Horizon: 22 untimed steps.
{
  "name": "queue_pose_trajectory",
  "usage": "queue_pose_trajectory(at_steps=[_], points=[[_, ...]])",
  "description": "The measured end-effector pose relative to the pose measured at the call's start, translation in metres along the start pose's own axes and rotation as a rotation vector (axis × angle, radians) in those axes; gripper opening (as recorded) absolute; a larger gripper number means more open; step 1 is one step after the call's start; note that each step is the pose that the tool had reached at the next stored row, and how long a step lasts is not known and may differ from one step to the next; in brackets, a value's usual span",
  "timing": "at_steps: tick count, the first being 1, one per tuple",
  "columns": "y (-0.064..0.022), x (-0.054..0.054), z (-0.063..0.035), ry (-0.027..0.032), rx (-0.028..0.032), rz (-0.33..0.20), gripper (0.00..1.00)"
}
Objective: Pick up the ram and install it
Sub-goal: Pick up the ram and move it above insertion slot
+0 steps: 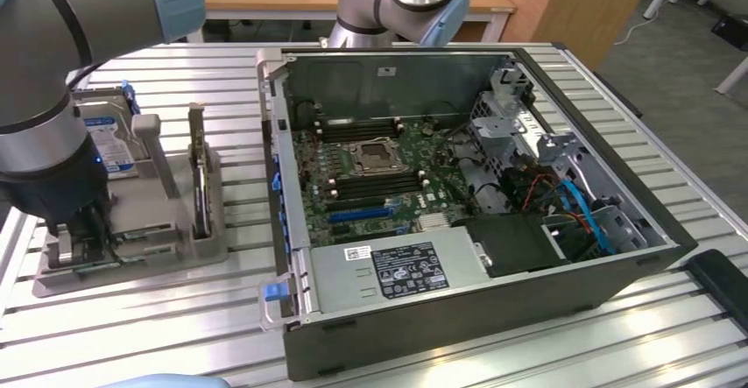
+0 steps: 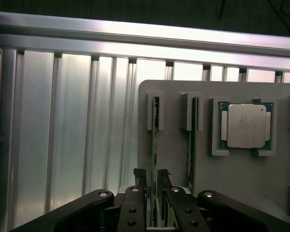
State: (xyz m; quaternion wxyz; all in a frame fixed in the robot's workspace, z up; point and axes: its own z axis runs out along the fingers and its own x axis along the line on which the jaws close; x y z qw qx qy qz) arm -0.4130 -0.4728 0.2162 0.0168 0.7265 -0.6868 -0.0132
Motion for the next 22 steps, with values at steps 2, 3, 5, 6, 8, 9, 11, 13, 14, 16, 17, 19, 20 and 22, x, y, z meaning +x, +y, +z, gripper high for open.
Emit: queue_pose_trajectory(at_steps=[2, 3, 5, 6, 8, 9, 11, 13, 14, 16, 17, 19, 20, 22], points=[[-0.0003, -0.001, 0.0008, -0.0006, 0.0001, 0.0, 0.24], [-0.0003, -0.002, 0.0013, -0.001, 0.0002, 0.0, 0.24], [-0.0004, -0.002, 0.002, -0.0012, 0.0002, -0.001, 0.24], [-0.0004, -0.002, 0.0028, -0.0014, 0.0004, -0.001, 0.24], [-0.0005, -0.002, 0.0045, -0.0014, 0.0007, 0.0, 0.24], [-0.0005, -0.002, 0.0053, -0.0014, 0.0009, 0.0, 0.24], [-0.0006, -0.002, 0.0066, -0.0013, 0.001, 0.0, 0.24], [-0.0006, -0.002, 0.0081, -0.0013, 0.0013, 0.0, 0.24], [-0.0007, -0.002, 0.0089, -0.0013, 0.0013, 0.0, 0.24], [-0.0007, -0.002, 0.0108, -0.0013, 0.0016, 0.0, 0.24], [-0.0008, -0.002, 0.0119, -0.0013, 0.0018, 0.0, 0.24], [-0.0009, -0.002, 0.0143, -0.0013, 0.0021, 0.0, 0.24], [-0.0009, -0.002, 0.0156, -0.0013, 0.0022, 0.0, 0.24], [-0.001, -0.002, 0.0181, -0.0012, 0.0025, 0.0, 0.24]])
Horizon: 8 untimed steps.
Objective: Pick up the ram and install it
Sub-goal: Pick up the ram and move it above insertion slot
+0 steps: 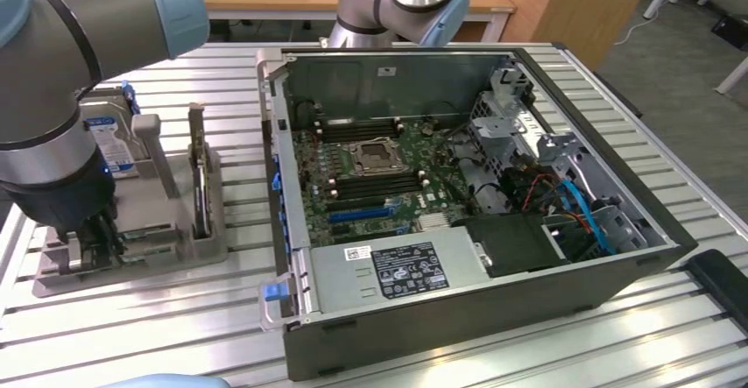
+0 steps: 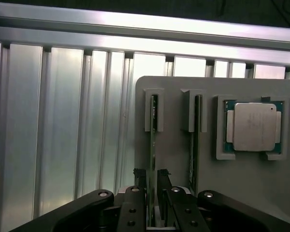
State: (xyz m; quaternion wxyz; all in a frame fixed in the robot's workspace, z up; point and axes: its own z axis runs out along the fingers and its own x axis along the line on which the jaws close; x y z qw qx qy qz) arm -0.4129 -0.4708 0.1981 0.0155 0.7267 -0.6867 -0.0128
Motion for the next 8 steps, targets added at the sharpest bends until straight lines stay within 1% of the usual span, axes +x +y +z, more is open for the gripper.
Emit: queue_pose_trajectory(at_steps=[3, 8], points=[[-0.0001, 0.0, 0.003, 0.0, 0.0003, 0.0, 0.24], [-0.0001, 0.0, 0.0033, 0.0, 0.0, 0.0, 0.24]])
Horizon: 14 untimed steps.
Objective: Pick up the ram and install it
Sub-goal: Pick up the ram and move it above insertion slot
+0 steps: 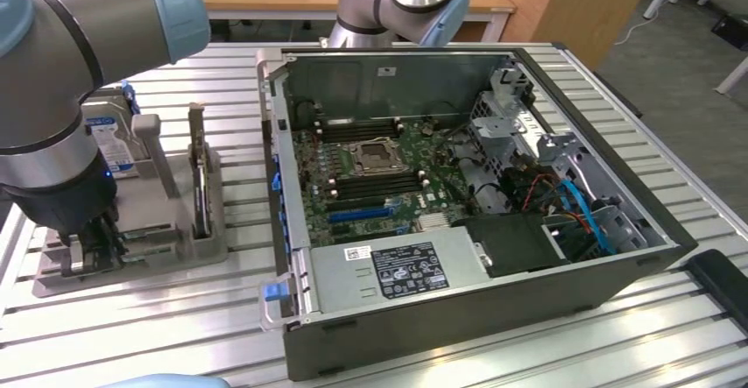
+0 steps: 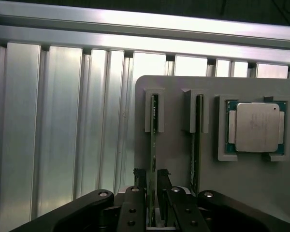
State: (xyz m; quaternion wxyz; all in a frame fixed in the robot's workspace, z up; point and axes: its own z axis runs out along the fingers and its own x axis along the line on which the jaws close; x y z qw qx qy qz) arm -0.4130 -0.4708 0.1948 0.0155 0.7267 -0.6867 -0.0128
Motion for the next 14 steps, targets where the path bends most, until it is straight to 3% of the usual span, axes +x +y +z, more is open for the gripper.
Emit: queue_pose_trajectory(at_steps=[4, 14], points=[[0.0, 0.0, 0.0, 0.0, -0.0001, 0.0, 0.13], [0.0, 0.0, -0.0005, -0.0003, 0.0004, 0.0, 0.13]])
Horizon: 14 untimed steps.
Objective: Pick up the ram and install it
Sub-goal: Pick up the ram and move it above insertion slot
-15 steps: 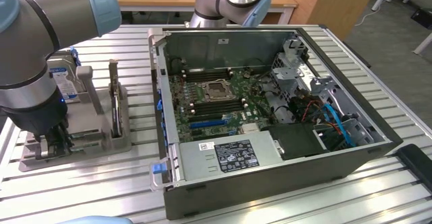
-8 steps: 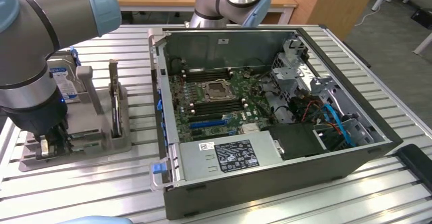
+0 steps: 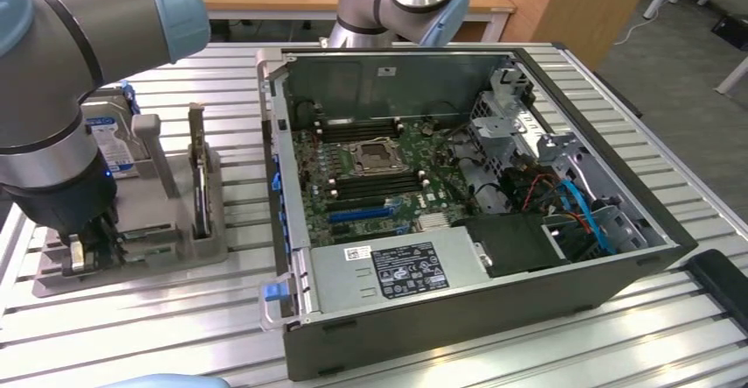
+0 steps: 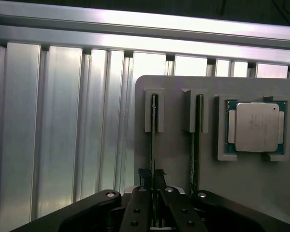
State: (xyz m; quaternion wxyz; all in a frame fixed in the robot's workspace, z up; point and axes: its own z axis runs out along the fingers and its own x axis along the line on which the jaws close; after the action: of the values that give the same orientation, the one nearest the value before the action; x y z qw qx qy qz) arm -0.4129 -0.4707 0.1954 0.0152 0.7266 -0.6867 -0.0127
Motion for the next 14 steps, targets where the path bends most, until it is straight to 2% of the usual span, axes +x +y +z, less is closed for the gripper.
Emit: queue_pose_trajectory(at_steps=[6, 14], points=[[0.0006, 0.0, -0.0134, -0.0062, 0.0, 0.0, 0.13], [0.0016, 0.001, -0.0391, -0.0235, 0.001, -0.001, 0.13]])
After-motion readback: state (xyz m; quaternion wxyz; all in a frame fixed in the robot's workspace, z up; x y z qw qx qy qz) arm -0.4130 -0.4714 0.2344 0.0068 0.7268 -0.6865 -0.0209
